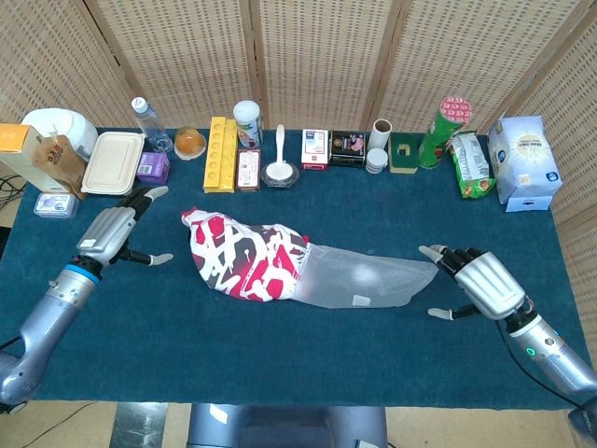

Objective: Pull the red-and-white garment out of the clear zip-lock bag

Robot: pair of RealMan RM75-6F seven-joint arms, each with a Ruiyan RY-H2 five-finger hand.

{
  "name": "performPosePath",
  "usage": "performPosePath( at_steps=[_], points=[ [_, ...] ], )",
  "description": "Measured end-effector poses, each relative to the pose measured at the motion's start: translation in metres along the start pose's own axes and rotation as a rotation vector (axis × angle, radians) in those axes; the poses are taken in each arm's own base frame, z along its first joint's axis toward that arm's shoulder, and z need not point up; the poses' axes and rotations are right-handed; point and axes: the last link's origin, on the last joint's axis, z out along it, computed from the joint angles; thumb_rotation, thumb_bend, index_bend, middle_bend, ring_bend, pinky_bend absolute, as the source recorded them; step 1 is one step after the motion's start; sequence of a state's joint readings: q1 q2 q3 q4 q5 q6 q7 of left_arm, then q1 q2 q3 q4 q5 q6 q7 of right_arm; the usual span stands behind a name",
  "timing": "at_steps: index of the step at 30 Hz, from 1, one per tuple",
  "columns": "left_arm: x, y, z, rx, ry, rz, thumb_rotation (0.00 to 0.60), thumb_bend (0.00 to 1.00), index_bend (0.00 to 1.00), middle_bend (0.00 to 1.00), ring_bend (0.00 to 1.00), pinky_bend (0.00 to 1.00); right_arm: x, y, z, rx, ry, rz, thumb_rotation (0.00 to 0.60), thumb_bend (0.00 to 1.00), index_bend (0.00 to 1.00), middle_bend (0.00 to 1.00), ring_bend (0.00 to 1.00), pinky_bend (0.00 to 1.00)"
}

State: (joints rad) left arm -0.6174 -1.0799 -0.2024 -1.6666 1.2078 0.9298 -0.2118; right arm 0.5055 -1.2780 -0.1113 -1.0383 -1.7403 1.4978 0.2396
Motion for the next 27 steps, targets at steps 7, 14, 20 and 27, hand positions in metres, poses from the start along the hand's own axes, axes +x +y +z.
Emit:
performPosePath(
  at_steps=[7,14,20,27],
  points=[
    [0.019,-0.018,-0.044,0.049,0.095,0.006,0.600,0.14,0.05,0.09,0.00,0.17,0.017,0.013,-0.004,-0.169,0.023,0.173,0.237,0.07,0.16,0.27,0.45,0.53],
    [0.027,-0.042,-0.092,0.115,0.142,0.043,0.600,0.14,0.09,0.09,0.00,0.17,0.026,0.026,-0.019,-0.320,0.043,0.210,0.235,0.14,0.27,0.33,0.47,0.54],
    [0.027,-0.060,-0.126,0.168,0.185,0.064,0.600,0.15,0.12,0.10,0.02,0.17,0.028,0.035,-0.036,-0.434,0.038,0.219,0.263,0.20,0.36,0.38,0.51,0.58],
    [0.014,-0.089,-0.183,0.268,0.266,0.094,0.600,0.16,0.15,0.12,0.02,0.17,0.025,0.035,-0.071,-0.570,0.016,0.214,0.266,0.21,0.39,0.39,0.54,0.59]
  ],
)
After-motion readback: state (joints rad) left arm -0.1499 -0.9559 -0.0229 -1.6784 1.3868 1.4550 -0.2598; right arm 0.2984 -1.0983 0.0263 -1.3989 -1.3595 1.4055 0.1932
